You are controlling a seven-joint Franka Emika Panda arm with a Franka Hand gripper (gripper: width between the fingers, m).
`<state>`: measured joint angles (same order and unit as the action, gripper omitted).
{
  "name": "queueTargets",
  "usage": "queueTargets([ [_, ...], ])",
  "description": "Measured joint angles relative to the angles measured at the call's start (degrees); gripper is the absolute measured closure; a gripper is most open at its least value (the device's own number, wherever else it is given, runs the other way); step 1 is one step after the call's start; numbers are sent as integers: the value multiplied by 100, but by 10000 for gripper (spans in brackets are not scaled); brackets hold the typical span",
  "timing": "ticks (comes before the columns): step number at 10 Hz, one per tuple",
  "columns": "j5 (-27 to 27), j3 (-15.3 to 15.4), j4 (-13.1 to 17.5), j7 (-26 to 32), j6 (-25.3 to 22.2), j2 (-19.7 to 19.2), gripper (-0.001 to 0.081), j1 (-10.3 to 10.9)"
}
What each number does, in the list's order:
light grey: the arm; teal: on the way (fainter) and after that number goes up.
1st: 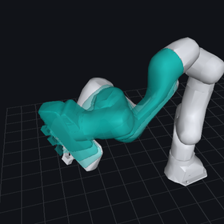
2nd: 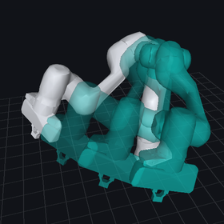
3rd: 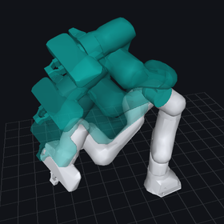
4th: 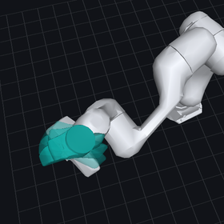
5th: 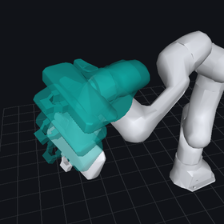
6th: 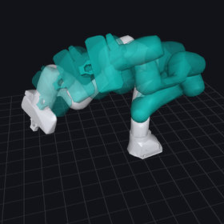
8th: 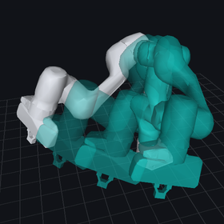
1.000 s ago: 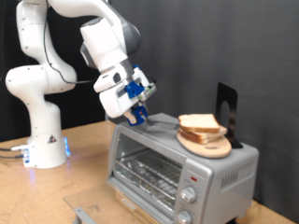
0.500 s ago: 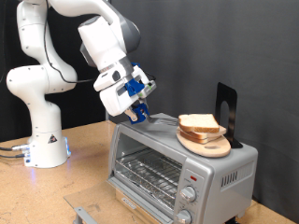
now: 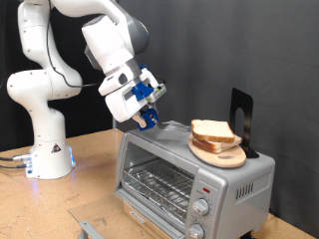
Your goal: Make a piece of toast with the oven
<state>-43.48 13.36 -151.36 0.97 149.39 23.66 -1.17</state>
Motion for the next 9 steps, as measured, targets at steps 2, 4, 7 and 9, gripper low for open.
queueTargets([
  [2,0,16,4,0,98,-1,315,3],
  [4,0,49,4,0,250,-16,315,19],
  [7,-1,114,12,0,524,-124,315,33],
  [9,-1,121,37,14,646,-183,315,70],
])
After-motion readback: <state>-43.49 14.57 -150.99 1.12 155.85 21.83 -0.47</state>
